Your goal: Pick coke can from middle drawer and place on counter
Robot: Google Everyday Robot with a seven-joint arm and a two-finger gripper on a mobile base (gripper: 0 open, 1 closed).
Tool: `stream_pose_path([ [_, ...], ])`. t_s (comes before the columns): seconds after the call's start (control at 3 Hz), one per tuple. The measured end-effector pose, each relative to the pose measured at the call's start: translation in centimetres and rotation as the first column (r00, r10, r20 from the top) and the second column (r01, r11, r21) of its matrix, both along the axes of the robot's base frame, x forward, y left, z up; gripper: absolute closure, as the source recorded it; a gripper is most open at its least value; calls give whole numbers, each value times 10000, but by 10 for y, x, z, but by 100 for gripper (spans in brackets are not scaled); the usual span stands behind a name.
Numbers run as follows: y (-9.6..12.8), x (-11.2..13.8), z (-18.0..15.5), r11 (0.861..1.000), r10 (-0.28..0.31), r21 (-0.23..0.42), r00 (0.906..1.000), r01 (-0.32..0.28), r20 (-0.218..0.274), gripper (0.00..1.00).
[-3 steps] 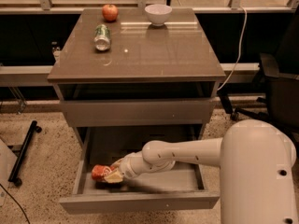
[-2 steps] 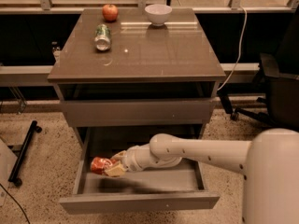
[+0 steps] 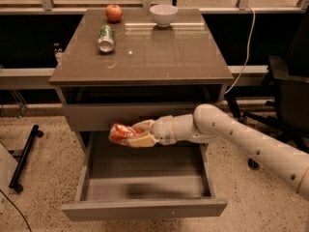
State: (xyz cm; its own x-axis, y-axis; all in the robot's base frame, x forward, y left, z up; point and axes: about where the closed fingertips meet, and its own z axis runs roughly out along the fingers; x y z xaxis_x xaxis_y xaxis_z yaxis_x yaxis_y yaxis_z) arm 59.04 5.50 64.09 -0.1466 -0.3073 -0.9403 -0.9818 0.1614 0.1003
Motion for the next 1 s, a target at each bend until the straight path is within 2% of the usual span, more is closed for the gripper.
stream_pose_path([
  [0.33,-51,-8,66,9989,417,-249,9980,-406,470,100],
  [0.67,-85,-21,145,9922,937,-941,9875,-821,1265,100],
  [1.0,-103,-13,218,9801,1073,-1857,9740,-699,1996,100],
])
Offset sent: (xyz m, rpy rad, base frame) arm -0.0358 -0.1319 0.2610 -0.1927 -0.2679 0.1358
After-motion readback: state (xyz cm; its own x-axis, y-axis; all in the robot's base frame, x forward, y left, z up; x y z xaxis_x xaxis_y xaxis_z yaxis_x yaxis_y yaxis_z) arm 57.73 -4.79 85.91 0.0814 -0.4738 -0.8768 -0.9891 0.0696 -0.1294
